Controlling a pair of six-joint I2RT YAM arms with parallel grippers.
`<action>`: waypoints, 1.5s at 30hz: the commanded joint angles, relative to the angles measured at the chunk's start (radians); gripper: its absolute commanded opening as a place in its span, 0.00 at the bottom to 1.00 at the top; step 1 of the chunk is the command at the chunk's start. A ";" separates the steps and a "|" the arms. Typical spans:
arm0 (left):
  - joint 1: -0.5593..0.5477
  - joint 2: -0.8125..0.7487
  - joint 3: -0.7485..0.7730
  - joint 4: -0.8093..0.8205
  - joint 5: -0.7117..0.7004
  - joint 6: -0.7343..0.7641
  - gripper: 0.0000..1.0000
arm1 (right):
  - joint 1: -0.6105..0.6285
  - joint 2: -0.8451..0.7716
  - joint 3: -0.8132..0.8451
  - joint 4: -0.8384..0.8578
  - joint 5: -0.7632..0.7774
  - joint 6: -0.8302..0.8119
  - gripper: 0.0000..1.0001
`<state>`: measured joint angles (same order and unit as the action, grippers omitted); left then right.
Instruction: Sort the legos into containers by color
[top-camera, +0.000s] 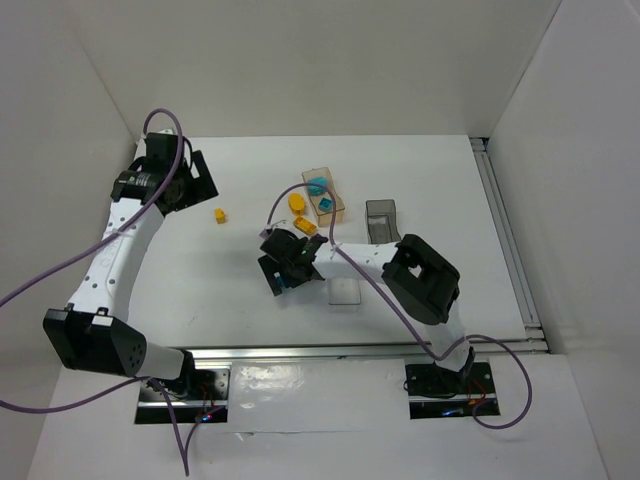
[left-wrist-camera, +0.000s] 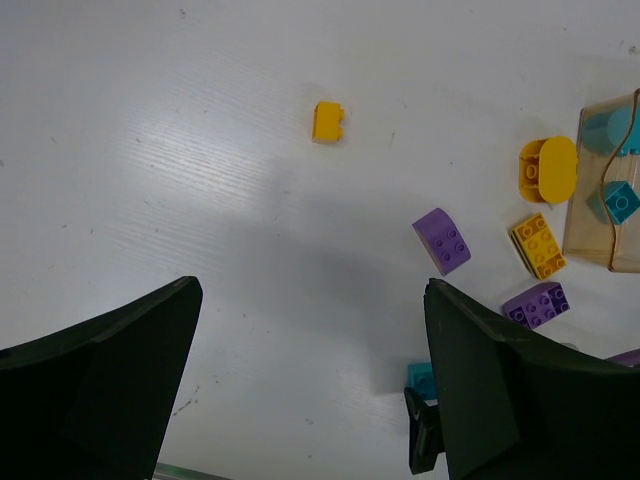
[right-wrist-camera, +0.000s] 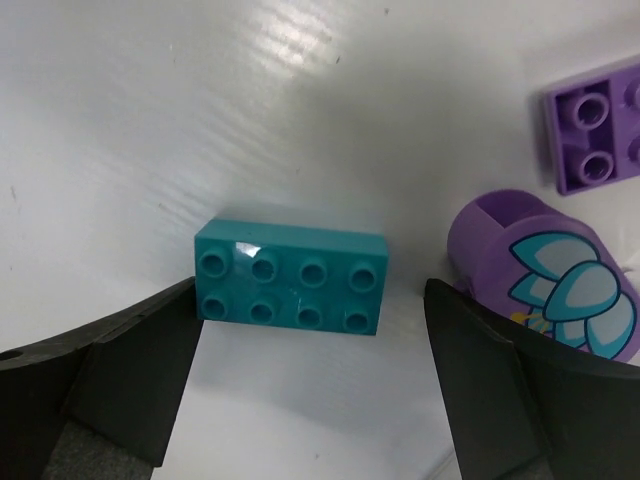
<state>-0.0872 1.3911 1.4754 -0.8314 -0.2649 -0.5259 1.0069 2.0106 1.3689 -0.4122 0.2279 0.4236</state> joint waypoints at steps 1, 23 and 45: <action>0.004 0.006 0.033 -0.003 -0.014 0.009 1.00 | -0.007 0.046 0.038 0.027 -0.001 -0.017 0.95; 0.014 0.040 0.042 -0.025 -0.028 -0.002 1.00 | -0.289 0.031 0.396 0.000 0.071 -0.074 0.66; 0.014 0.022 0.051 -0.034 -0.028 -0.002 1.00 | -0.441 0.240 0.673 -0.092 0.063 -0.094 0.93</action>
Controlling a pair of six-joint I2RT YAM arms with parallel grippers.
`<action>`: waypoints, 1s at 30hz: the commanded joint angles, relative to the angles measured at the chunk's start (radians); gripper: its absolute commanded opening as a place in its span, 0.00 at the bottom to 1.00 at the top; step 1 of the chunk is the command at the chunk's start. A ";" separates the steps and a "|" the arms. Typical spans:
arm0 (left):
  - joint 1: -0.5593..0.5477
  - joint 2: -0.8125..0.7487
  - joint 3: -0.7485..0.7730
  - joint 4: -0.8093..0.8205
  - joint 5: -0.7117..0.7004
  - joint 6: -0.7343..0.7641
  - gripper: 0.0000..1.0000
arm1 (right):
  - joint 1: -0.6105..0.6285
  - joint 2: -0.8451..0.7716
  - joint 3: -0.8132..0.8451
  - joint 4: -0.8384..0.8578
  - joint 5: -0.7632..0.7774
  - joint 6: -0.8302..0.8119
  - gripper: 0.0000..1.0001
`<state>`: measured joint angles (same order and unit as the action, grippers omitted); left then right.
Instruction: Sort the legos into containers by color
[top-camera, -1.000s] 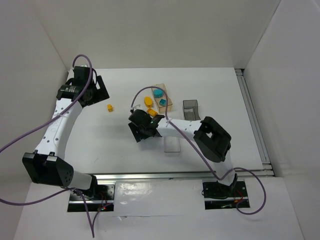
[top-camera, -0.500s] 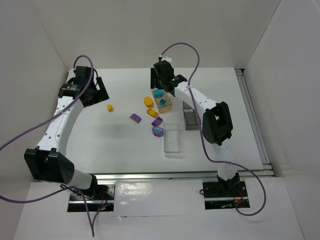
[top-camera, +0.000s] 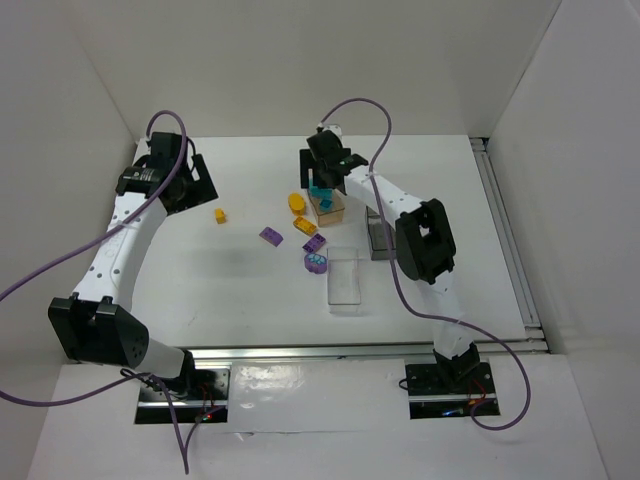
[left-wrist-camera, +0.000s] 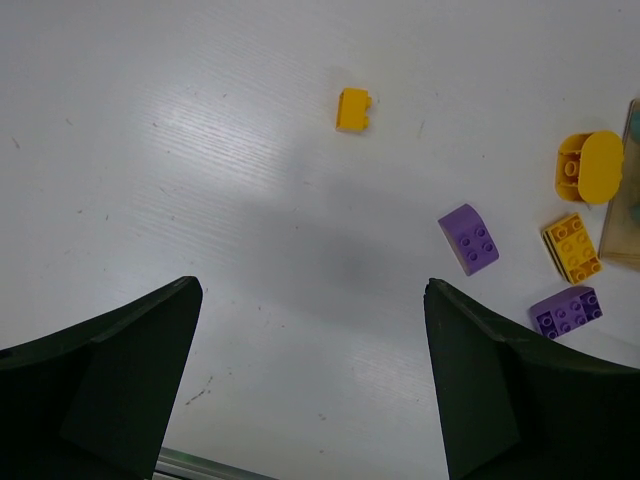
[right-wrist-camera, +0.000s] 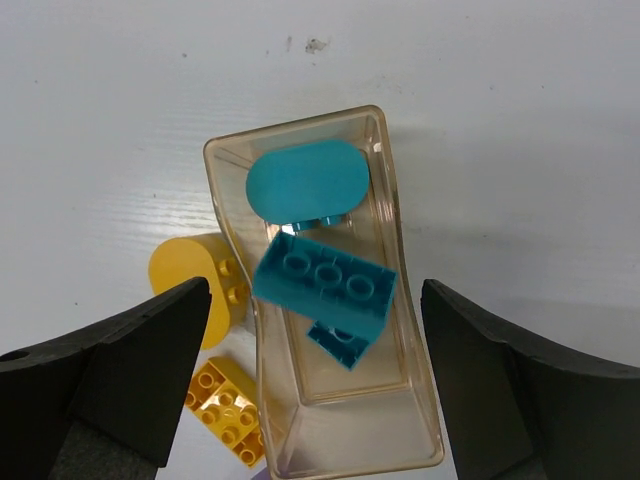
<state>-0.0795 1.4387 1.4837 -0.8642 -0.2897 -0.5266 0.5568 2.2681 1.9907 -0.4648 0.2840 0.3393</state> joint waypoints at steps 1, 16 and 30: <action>0.006 -0.026 0.043 -0.001 -0.003 -0.001 1.00 | 0.009 -0.036 0.034 -0.040 0.023 -0.019 0.93; 0.015 0.002 0.075 -0.019 -0.017 -0.010 1.00 | 0.219 -0.357 -0.486 0.068 -0.075 0.037 0.87; 0.015 0.002 0.056 -0.019 -0.008 -0.010 1.00 | 0.223 -0.159 -0.369 -0.037 0.027 0.017 1.00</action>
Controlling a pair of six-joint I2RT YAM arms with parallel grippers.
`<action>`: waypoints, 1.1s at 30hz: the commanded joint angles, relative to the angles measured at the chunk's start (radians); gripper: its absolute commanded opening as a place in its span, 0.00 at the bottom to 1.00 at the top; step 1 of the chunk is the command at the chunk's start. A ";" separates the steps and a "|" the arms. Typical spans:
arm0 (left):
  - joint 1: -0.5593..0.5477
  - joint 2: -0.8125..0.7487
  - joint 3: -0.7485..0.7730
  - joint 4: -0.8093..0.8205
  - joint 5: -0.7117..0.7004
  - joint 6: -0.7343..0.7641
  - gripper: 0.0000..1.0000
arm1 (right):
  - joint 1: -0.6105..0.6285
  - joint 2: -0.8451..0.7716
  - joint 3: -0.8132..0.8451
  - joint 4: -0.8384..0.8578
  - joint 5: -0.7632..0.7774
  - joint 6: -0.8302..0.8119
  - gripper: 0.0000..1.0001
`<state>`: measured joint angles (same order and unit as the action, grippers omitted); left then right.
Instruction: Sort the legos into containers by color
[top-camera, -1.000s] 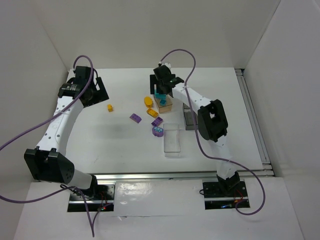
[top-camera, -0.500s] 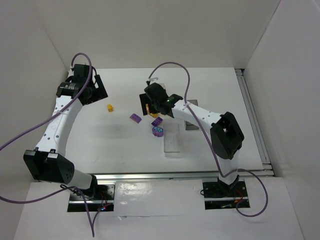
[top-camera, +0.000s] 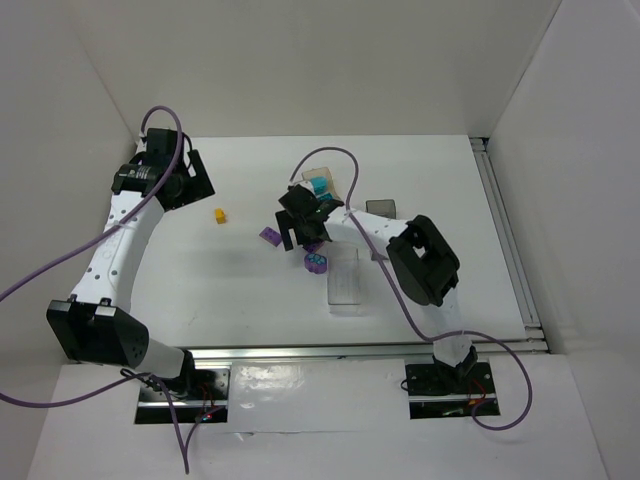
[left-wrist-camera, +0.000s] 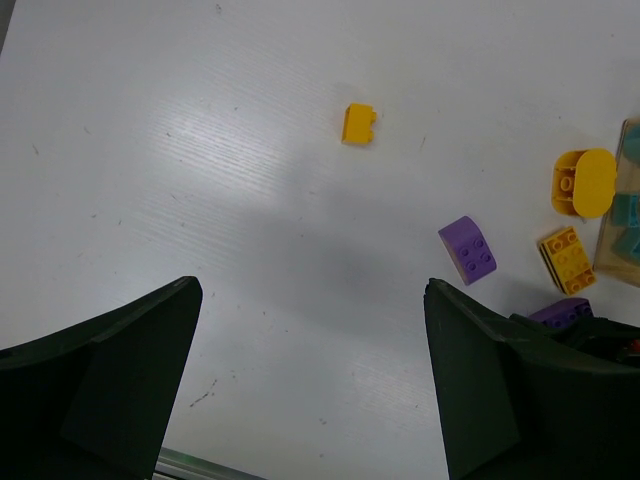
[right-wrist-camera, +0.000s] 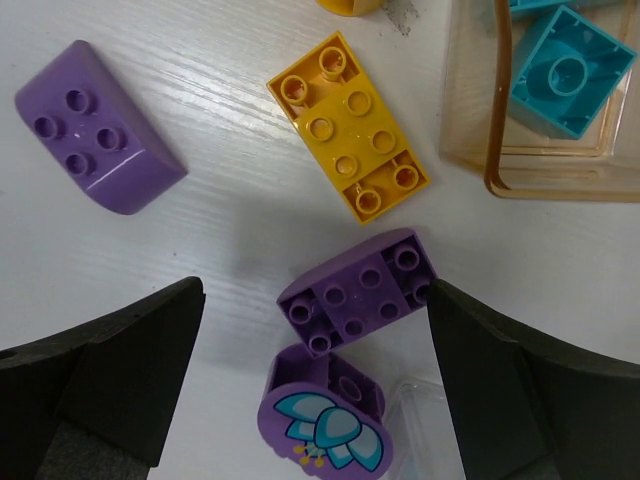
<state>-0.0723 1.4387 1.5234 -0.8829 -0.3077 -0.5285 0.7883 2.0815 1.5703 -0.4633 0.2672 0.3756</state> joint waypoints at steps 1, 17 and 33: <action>0.008 0.002 0.017 -0.001 0.010 -0.008 1.00 | -0.009 0.028 0.060 -0.038 0.044 -0.020 1.00; 0.008 0.002 0.017 -0.001 0.019 -0.008 1.00 | -0.037 0.052 0.011 -0.015 -0.002 -0.116 0.87; 0.008 0.002 0.017 0.009 0.010 -0.008 1.00 | -0.026 -0.052 0.097 -0.057 0.052 -0.096 0.54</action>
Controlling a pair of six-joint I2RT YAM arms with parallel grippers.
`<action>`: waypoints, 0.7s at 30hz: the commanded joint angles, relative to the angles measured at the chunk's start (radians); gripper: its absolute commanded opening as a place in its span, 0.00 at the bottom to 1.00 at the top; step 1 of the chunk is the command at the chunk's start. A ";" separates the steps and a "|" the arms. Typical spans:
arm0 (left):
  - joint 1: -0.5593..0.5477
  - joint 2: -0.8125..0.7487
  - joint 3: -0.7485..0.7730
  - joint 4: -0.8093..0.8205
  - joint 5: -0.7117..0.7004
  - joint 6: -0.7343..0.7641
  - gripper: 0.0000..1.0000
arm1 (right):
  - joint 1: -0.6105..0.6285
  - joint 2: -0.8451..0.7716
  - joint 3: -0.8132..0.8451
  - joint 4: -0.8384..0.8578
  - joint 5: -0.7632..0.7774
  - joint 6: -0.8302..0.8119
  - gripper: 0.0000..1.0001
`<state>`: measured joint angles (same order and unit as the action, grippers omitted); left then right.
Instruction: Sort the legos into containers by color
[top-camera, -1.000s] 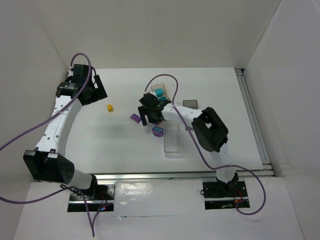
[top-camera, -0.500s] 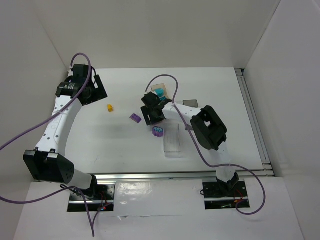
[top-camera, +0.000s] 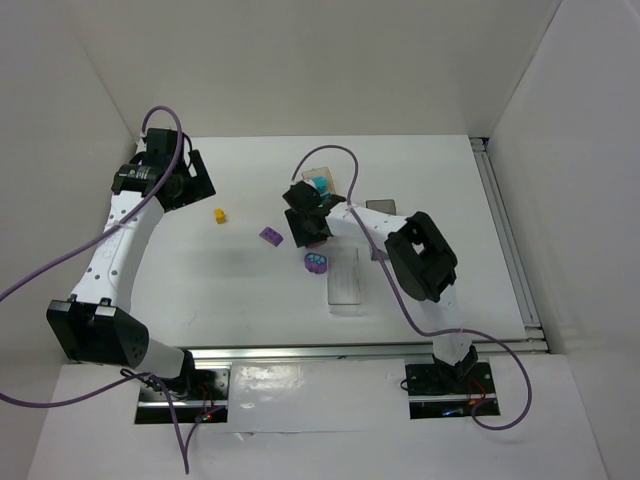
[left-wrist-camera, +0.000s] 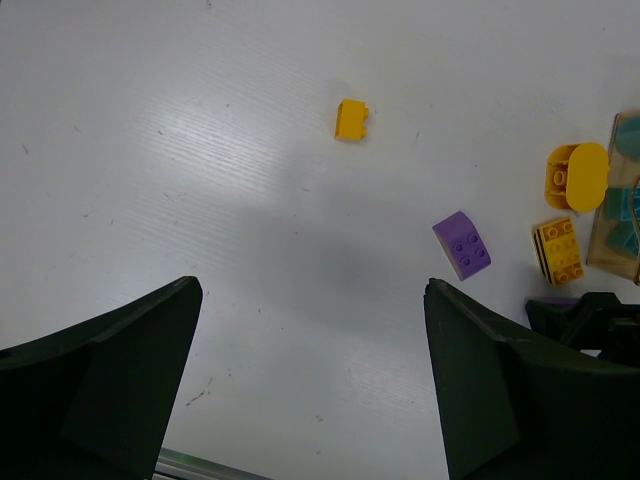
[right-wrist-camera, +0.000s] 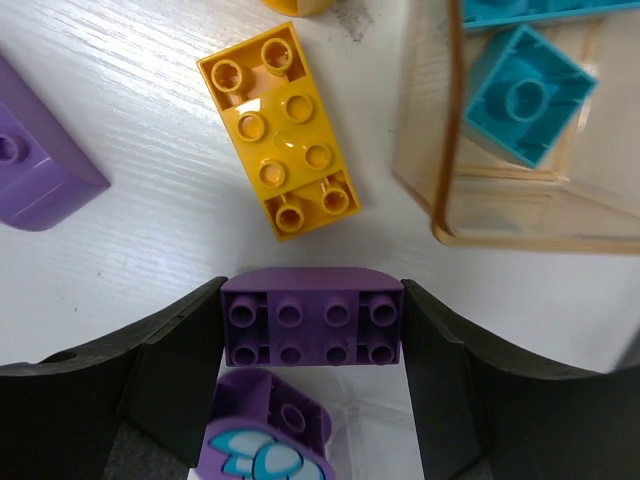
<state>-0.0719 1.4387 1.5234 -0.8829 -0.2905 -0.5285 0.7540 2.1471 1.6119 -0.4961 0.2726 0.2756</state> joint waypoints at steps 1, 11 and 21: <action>0.007 0.002 0.017 0.009 -0.007 -0.008 1.00 | 0.008 -0.156 0.056 -0.024 0.066 0.004 0.54; 0.007 0.011 0.017 0.009 0.002 -0.017 1.00 | -0.071 -0.228 0.120 -0.027 0.141 -0.006 0.56; 0.007 0.000 0.007 0.009 0.011 -0.018 1.00 | -0.284 -0.380 -0.087 -0.022 0.160 0.056 0.57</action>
<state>-0.0719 1.4433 1.5230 -0.8825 -0.2832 -0.5308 0.5182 1.8782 1.5772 -0.5190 0.4114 0.2962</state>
